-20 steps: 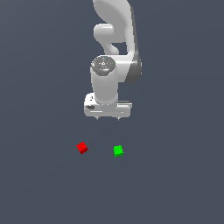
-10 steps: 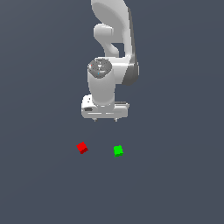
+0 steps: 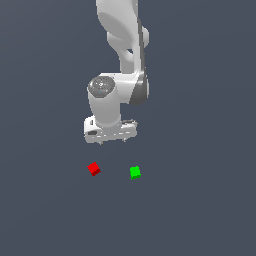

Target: Stack the red cube on top of the green cube.

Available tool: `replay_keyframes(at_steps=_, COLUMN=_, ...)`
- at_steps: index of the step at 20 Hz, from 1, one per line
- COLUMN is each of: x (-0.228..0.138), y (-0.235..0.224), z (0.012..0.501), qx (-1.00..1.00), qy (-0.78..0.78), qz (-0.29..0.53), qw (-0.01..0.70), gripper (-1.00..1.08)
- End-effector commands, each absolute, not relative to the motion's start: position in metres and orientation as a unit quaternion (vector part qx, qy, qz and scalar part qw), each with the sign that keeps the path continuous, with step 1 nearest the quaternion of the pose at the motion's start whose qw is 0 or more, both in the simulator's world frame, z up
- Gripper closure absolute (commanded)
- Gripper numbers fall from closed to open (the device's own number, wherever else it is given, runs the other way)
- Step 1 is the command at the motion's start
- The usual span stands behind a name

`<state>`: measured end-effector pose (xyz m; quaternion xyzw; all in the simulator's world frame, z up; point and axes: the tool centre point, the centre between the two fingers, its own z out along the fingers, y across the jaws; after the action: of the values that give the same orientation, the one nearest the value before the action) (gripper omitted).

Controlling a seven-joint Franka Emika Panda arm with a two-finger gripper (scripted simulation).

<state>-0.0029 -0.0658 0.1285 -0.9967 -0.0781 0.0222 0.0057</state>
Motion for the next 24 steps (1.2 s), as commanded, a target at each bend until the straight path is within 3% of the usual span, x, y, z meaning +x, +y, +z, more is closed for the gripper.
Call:
replay_keyframes(at_steps=1, x=0.002, y=-0.078, z=0.122, qx=-0.994, qy=-0.103, qz=0.020, qw=0.005, gripper=-0.92)
replay_keyframes(at_steps=24, x=0.072, y=-0.154, z=0.073, qx=-0.954, qy=-0.301, qz=0.001, qw=0.000, gripper=-0.92)
